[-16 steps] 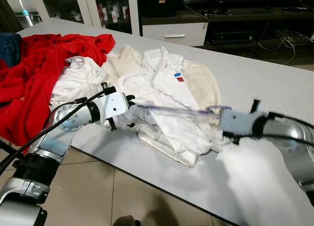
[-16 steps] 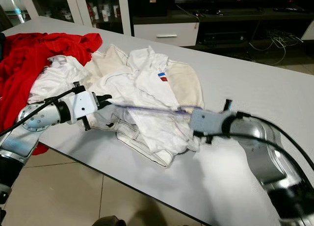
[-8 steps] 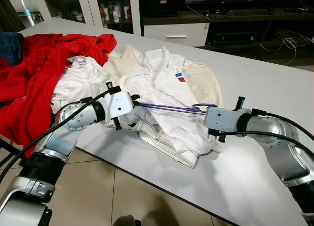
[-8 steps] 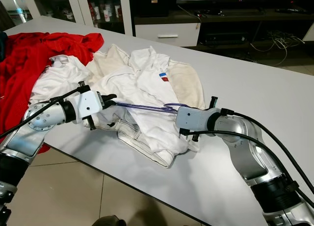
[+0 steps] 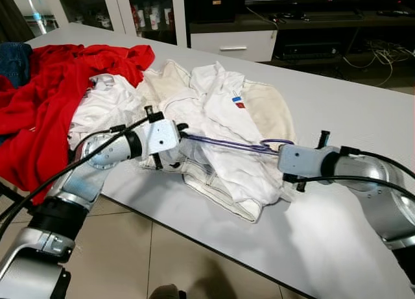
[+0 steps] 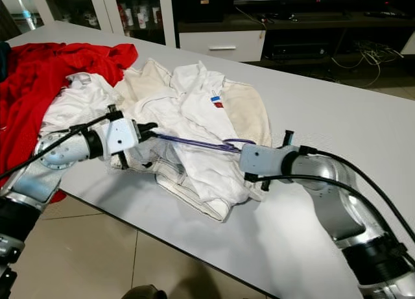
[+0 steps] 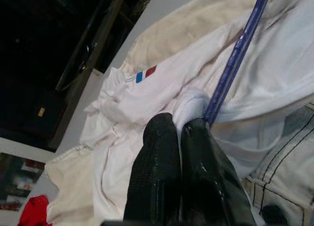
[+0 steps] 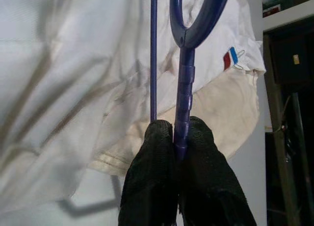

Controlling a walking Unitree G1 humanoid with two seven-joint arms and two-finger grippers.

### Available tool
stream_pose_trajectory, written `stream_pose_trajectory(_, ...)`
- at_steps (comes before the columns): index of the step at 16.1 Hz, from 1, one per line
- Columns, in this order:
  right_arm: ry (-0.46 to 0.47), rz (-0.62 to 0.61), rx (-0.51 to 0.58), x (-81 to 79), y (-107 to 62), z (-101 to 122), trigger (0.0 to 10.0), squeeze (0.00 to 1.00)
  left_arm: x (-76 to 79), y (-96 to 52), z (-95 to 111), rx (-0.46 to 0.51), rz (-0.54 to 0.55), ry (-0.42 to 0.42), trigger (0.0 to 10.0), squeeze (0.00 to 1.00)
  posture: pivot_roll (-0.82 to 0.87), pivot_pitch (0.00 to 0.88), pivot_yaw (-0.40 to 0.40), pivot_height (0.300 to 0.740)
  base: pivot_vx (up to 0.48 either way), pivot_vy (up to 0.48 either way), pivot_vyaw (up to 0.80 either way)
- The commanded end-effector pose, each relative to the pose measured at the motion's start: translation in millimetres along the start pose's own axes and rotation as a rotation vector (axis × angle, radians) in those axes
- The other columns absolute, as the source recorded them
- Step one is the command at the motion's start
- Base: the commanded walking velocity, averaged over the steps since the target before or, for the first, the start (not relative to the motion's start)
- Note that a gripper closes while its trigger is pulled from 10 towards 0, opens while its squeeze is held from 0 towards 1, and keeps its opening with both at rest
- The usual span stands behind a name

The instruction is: Hang hanger

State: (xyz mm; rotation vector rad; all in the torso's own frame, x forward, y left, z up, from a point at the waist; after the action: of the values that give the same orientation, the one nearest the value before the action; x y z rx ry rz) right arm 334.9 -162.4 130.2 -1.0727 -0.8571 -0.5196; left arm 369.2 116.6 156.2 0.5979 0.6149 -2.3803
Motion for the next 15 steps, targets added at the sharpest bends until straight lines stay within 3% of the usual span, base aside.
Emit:
stream_pose_trajectory(1,-0.014,-0.013,0.02,5.3,-4.0,5,10.0,0.0,-2.6,-0.4,-1,-0.015,-0.003,0.021,0.0,0.0,0.14,0.0,0.028,0.74,0.0,0.0,0.0)
stream_pose_trajectory(7,-0.035,-0.013,0.129,9.8,8.3,38,10.0,0.0,-0.5,6.1,5,0.003,-0.017,0.032,0.0,0.0,0.15,0.0,0.028,0.74,0.0,0.0,0.0)
stream_pose_trajectory(8,-0.033,-0.012,0.126,10.8,7.5,36,10.0,0.0,-2.1,5.5,5,0.001,-0.013,0.036,0.0,0.0,0.15,0.0,0.028,0.74,0.0,0.0,0.0)
stream_pose_trajectory(11,-0.032,0.013,0.035,5.3,-3.4,2,10.0,0.0,-5.3,-0.3,0,-0.016,0.001,0.035,0.0,0.0,0.15,0.0,0.026,0.74,0.0,0.0,0.0)
stream_pose_trajectory(15,-0.03,0.036,0.013,2.3,-17.9,-14,10.0,0.0,-5.2,-0.8,-3,-0.021,0.006,0.028,0.0,0.0,0.15,0.0,0.023,0.74,0.0,0.0,0.0)
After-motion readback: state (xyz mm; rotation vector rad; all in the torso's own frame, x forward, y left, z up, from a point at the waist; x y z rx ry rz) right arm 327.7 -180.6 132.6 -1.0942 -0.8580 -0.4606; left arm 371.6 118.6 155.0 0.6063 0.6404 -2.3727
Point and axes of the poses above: a point about 5 cm out from each wrist's last joint towards the gripper, its own y axis pointing out of the wrist towards the gripper, its own z axis along the axis of the wrist's last joint, x = y × z, the point moved 6 cm from there along y, pointing out of the wrist towards the gripper, and after that the axes turned 14 degrees about -y, right-handed, at the moved point
